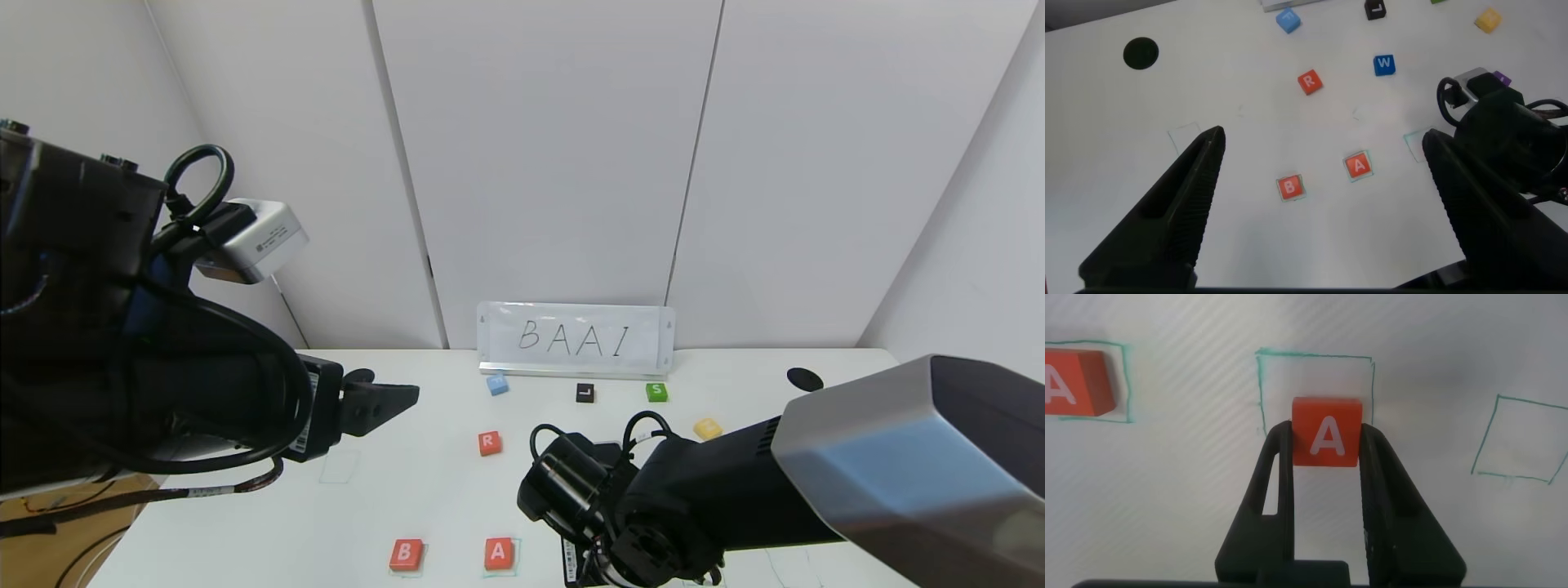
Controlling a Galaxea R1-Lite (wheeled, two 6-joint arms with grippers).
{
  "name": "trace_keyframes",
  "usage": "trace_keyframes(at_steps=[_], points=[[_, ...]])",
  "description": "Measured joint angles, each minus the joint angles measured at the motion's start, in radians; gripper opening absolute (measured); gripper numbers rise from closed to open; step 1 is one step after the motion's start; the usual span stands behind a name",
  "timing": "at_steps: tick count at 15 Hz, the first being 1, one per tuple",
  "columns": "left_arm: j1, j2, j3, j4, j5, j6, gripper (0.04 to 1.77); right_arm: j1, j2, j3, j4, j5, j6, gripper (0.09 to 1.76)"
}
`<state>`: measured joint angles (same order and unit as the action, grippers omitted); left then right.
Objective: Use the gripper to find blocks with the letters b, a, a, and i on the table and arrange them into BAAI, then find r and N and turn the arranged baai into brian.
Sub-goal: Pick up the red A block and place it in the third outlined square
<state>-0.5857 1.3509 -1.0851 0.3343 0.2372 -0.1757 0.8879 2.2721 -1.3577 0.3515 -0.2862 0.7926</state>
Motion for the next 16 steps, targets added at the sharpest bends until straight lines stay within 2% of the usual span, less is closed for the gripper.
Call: trace_keyframes(at_steps=[16], points=[[-0.011, -0.005, 0.006, 0.0, 0.0, 0.006, 1.72, 0.009, 0.023, 0.004, -0.029, -0.009, 0.026, 0.53]])
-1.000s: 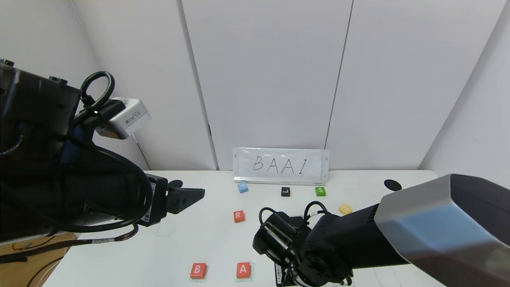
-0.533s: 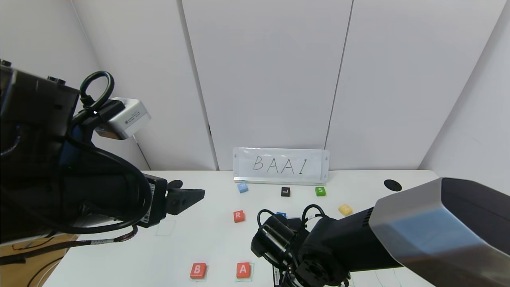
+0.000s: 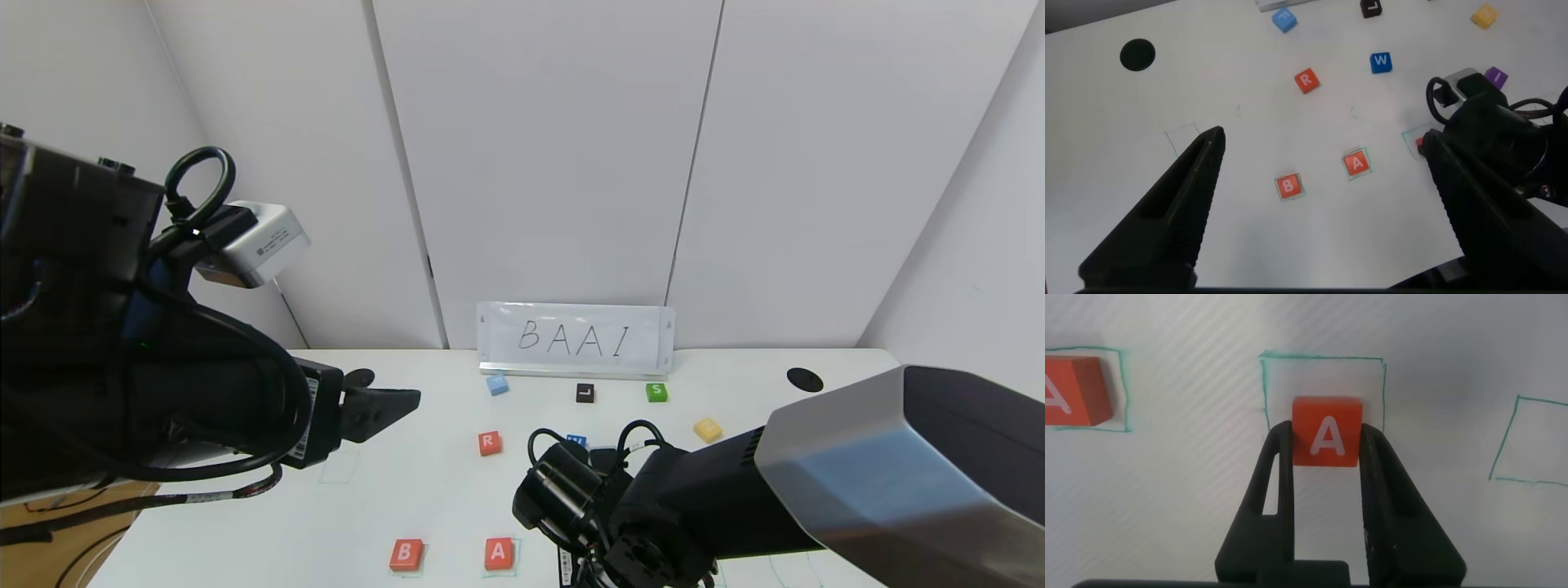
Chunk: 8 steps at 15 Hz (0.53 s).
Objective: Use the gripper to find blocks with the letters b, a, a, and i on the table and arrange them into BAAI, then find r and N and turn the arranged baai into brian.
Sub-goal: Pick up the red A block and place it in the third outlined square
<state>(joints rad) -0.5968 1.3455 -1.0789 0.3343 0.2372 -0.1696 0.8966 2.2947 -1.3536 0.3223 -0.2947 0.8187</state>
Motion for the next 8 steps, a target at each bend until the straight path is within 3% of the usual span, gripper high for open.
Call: trace_keyframes(at_steps=[8], points=[[-0.001, 0.001, 0.001, 0.0, 0.0, 0.001, 1.72, 0.0, 0.006, 0.012, -0.039, 0.0, 0.003, 0.53]])
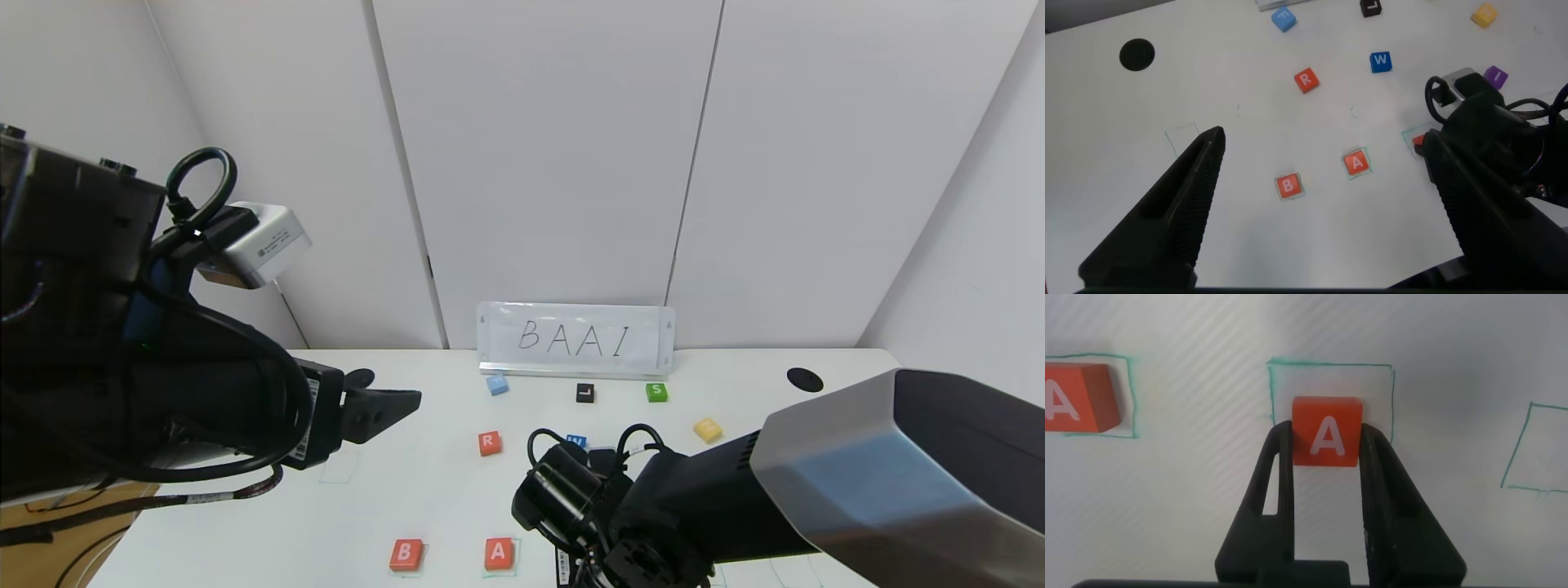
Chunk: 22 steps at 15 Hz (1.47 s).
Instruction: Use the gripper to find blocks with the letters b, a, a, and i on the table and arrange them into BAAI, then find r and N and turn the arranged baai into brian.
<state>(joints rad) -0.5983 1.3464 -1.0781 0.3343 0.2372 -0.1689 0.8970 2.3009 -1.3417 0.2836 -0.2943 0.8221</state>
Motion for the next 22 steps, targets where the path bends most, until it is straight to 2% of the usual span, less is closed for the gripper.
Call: trace_keyframes(at_steps=[4, 8, 13, 18, 22], points=[[0.0, 0.0, 0.0, 0.0, 0.0, 0.0, 1.72, 0.001, 0.004, 0.0, -0.001, 0.003, 0.03, 0.57], [0.0, 0.001, 0.0, 0.0, 0.0, 0.0, 1.72, 0.006, 0.006, 0.0, 0.001, 0.004, 0.03, 1.03], [0.0, 0.002, 0.0, 0.0, 0.0, 0.001, 1.72, 0.004, -0.035, 0.0, 0.008, -0.001, 0.025, 1.36], [0.0, 0.001, 0.0, 0.0, 0.0, 0.0, 1.72, -0.015, -0.116, 0.003, 0.054, -0.003, -0.009, 1.52], [0.0, -0.001, 0.0, 0.0, 0.0, 0.006, 1.72, -0.053, -0.182, 0.074, 0.059, 0.002, -0.159, 1.6]])
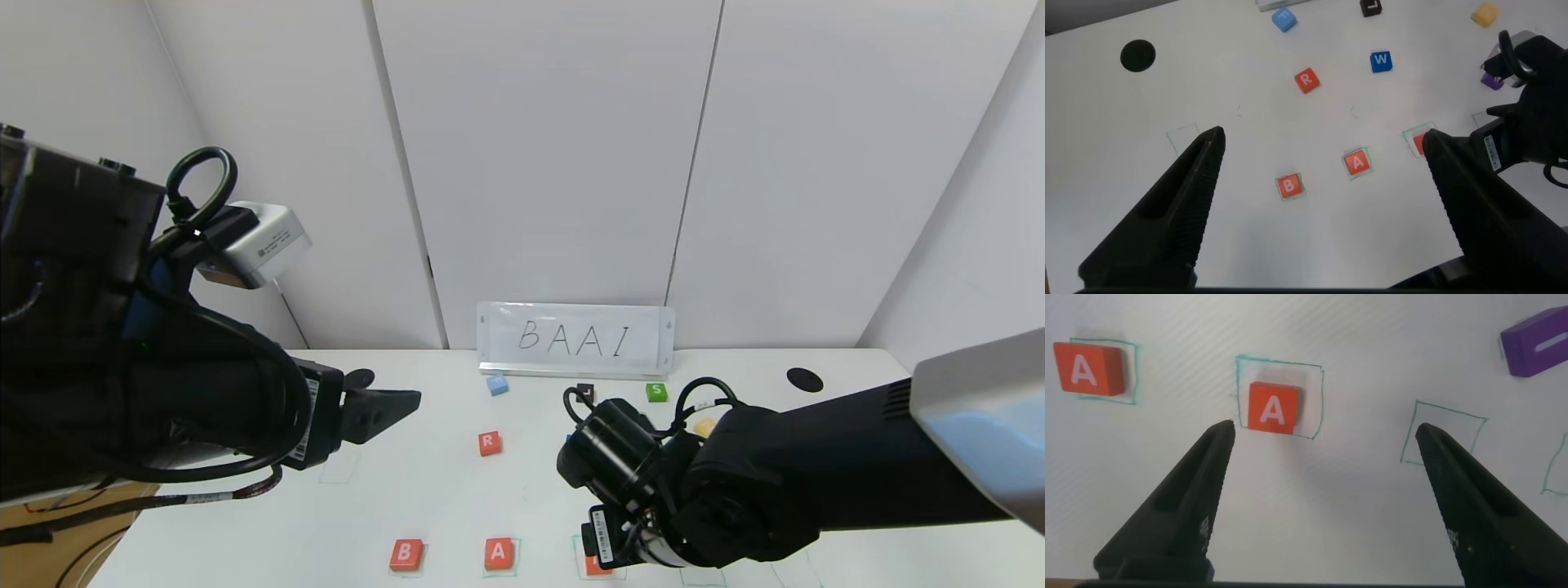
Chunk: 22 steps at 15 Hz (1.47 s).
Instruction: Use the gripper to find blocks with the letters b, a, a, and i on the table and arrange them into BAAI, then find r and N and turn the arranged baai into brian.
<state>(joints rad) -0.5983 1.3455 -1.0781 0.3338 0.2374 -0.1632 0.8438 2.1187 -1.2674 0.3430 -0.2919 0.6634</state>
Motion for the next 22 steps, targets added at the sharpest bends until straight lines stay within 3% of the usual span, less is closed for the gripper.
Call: trace_keyframes(at_steps=[10, 16, 22], points=[[0.0, -0.002, 0.01, -0.001, 0.0, 0.009, 1.72, -0.227, -0.141, 0.144, -0.01, 0.219, -0.447, 1.68], [0.0, -0.008, 0.012, -0.002, 0.0, 0.019, 1.72, -0.321, -0.124, 0.168, -0.081, 0.292, -0.614, 1.7], [0.0, -0.016, 0.014, -0.001, 0.0, 0.023, 1.72, -0.401, -0.053, 0.159, -0.084, 0.297, -0.774, 1.7]])
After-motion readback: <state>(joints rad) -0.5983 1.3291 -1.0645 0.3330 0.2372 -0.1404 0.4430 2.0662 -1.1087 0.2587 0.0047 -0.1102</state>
